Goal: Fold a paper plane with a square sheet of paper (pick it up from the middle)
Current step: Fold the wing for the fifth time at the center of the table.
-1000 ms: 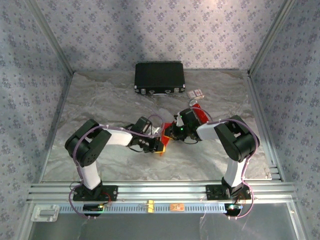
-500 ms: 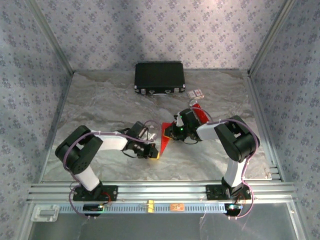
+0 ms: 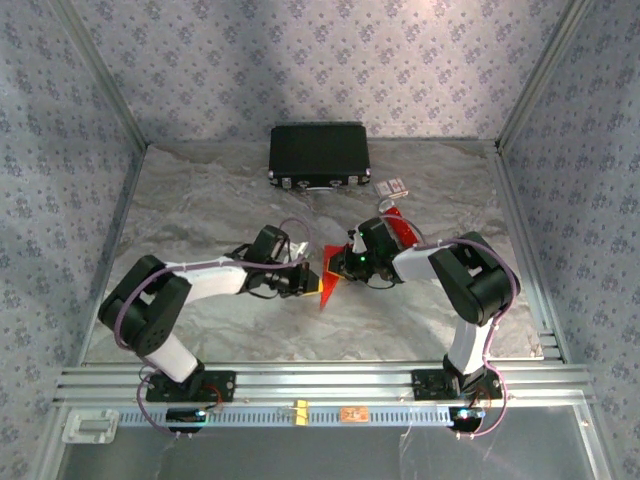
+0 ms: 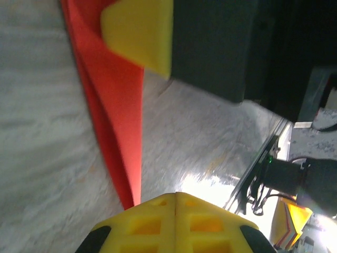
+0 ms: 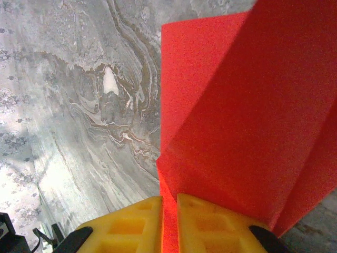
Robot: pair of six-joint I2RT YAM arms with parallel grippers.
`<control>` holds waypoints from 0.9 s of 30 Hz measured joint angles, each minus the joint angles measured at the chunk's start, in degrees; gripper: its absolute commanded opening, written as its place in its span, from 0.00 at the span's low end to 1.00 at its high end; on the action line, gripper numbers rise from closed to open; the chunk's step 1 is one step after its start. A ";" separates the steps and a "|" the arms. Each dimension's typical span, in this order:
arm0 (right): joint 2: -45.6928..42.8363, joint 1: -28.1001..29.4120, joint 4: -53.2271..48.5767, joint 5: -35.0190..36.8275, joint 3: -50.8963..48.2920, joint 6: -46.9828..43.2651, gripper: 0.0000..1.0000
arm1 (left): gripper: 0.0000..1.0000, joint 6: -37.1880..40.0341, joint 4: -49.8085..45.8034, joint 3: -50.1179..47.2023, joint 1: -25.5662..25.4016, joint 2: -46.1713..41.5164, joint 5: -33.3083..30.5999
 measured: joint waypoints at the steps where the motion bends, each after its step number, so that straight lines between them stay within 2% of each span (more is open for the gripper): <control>1: 0.00 0.00 0.00 0.02 0.00 0.02 0.16 | 0.02 -0.42 0.70 0.83 -0.02 1.01 0.00; 13: 0.00 -0.02 0.04 0.04 0.00 0.83 0.17 | 0.00 -1.42 1.29 8.11 -0.13 11.54 -0.31; 18: -0.04 -0.02 0.15 0.04 0.00 1.07 0.17 | 0.00 -0.13 -1.09 8.94 -1.07 14.38 -2.84; 27: -1.62 -0.28 -2.47 1.16 0.00 0.57 0.19 | 0.00 4.50 -0.57 7.34 -1.27 13.46 -3.34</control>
